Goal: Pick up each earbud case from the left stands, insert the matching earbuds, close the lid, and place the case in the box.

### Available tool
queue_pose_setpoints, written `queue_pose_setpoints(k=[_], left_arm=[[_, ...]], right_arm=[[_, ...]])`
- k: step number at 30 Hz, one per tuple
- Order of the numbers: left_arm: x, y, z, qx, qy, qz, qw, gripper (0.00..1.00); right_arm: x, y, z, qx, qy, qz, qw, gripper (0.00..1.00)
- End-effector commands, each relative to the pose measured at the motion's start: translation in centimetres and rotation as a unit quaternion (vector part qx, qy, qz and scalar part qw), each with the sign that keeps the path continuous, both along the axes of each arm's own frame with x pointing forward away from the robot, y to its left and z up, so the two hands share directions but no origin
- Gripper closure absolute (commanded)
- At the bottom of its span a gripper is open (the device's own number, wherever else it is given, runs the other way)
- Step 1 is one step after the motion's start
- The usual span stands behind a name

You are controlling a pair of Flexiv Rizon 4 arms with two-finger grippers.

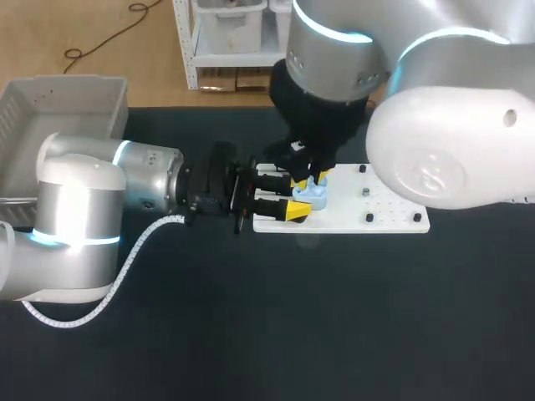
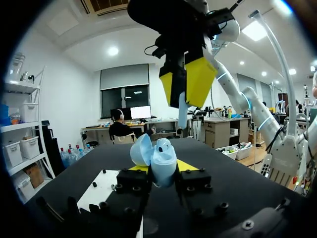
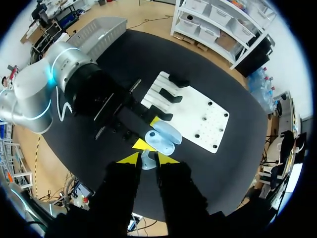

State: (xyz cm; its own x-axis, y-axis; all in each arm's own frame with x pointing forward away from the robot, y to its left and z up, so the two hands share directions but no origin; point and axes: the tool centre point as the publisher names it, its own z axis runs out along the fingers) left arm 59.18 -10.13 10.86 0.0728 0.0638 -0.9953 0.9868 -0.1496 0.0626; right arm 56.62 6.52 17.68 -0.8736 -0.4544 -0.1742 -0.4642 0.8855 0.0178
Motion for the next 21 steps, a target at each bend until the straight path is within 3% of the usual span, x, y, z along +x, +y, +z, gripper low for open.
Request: queue_pose_setpoints(k=[1,21], left_arm=[[-0.2,0.0,0.0,-0.001,-0.001,0.003,1.0,1.0],[-0.2,0.0,0.0,-0.001,-0.001,0.003,1.0,1.0]], right_arm=[[0.3,0.1,-0.2,0.002,0.002,0.001,1.0,1.0],[0.9,0.1,-1.6,0.007,0.008,-0.005,1.0,1.0]])
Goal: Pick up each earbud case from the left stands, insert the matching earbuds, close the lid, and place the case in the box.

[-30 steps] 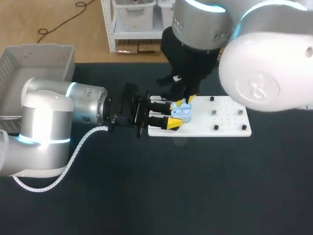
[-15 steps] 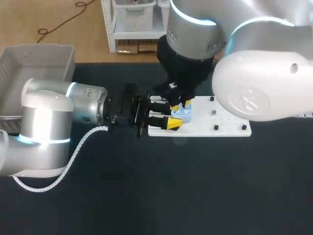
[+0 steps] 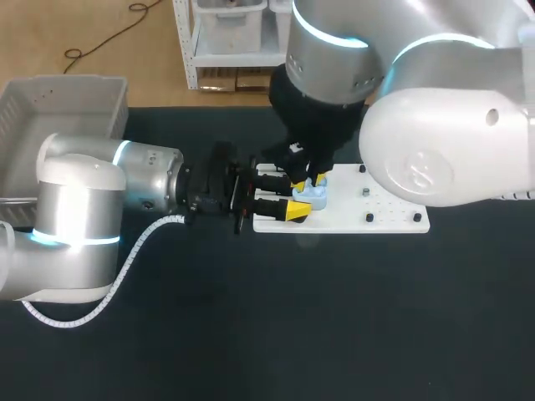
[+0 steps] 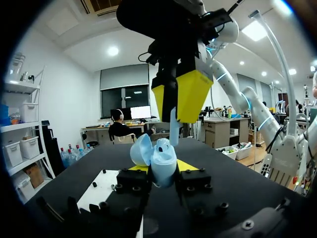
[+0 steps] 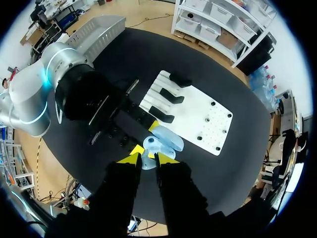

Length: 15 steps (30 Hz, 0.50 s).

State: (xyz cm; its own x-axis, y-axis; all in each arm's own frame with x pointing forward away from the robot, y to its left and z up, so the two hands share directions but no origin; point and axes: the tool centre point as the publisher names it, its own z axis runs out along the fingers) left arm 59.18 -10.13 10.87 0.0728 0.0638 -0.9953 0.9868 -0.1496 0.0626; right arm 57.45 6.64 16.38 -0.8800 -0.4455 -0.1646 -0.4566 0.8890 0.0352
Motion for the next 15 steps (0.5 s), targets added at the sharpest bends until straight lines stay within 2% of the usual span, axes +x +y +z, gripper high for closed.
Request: queue_pose_setpoints(k=[1,15], left_arm=[[-0.18,0.01,-0.02,-0.001,-0.001,0.003,1.0,1.0],[-0.18,0.01,-0.02,-0.001,-0.001,0.003,1.0,1.0]], right_arm=[[0.08,0.01,-0.3,0.002,0.0,-0.001,1.0,1.0],[0.49,-0.04,-0.93,-0.001,0.005,-0.005,1.0,1.0]])
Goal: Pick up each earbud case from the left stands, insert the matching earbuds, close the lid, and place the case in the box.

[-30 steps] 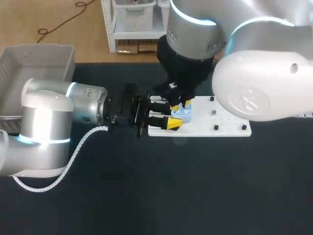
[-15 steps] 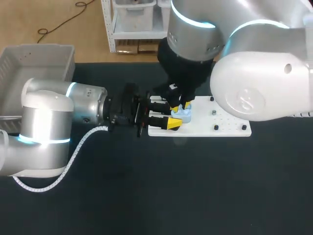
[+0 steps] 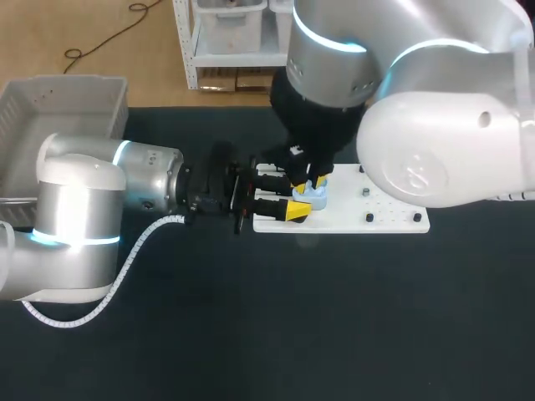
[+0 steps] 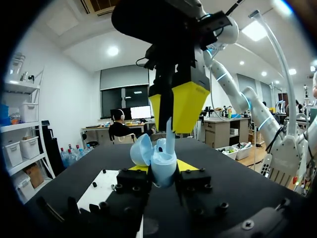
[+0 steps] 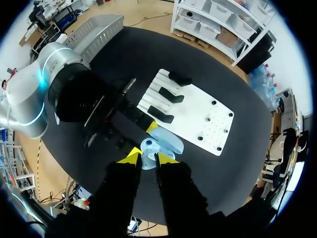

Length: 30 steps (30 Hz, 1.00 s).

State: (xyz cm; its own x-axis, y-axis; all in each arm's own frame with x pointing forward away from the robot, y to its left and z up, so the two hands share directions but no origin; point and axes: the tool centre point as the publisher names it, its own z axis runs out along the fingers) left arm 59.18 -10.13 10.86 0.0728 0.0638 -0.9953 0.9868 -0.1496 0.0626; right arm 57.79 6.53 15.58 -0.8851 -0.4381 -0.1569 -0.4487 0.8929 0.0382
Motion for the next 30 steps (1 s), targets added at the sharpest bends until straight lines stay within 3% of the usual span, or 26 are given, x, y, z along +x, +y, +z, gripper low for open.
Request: queue_pose_setpoints(k=[1,30], left_arm=[[-0.18,0.01,-0.02,-0.001,-0.001,0.003,1.0,1.0],[-0.18,0.01,-0.02,-0.001,-0.001,0.003,1.0,1.0]], right_arm=[[0.16,0.07,-0.14,-0.001,0.001,0.0,1.0,1.0],[0.83,-0.01,-0.44,-0.006,0.007,-0.005,1.0,1.0]])
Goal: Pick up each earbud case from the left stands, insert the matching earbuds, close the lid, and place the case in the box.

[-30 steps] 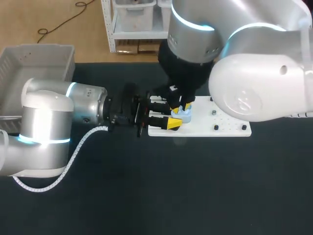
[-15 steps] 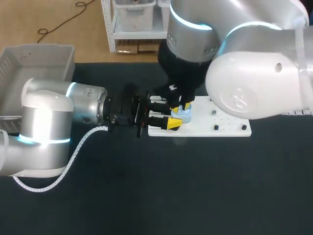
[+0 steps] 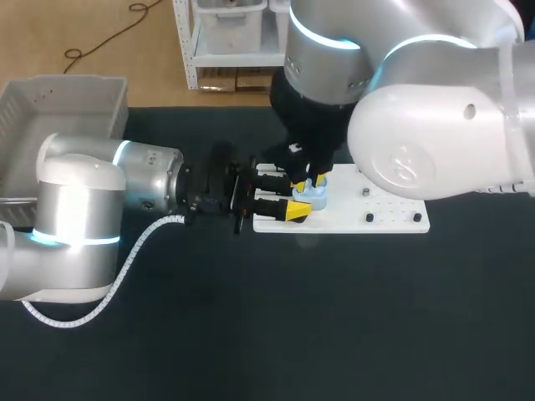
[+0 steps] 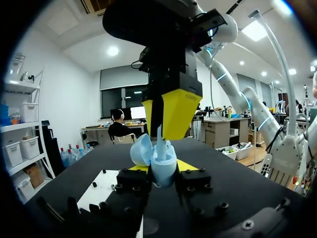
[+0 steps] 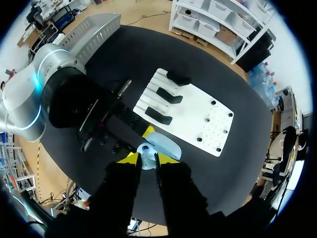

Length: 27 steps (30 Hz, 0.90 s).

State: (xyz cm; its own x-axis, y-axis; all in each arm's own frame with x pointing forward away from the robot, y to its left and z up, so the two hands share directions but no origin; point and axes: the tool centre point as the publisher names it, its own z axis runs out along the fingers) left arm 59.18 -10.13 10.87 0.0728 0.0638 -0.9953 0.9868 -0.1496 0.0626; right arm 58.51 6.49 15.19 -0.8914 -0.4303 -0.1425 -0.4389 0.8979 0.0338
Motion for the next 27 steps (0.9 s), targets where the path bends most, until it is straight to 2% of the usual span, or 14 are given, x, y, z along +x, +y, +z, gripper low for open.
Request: queue_pose_setpoints(k=[1,27], left_arm=[[-0.18,0.01,-0.02,-0.001,-0.001,0.003,1.0,1.0],[-0.18,0.01,-0.02,-0.001,-0.001,0.003,1.0,1.0]], right_arm=[[0.13,0.05,-0.06,0.0,0.001,0.0,1.0,1.0],[0.75,0.15,-0.94,-0.009,0.013,0.001,1.0,1.0]])
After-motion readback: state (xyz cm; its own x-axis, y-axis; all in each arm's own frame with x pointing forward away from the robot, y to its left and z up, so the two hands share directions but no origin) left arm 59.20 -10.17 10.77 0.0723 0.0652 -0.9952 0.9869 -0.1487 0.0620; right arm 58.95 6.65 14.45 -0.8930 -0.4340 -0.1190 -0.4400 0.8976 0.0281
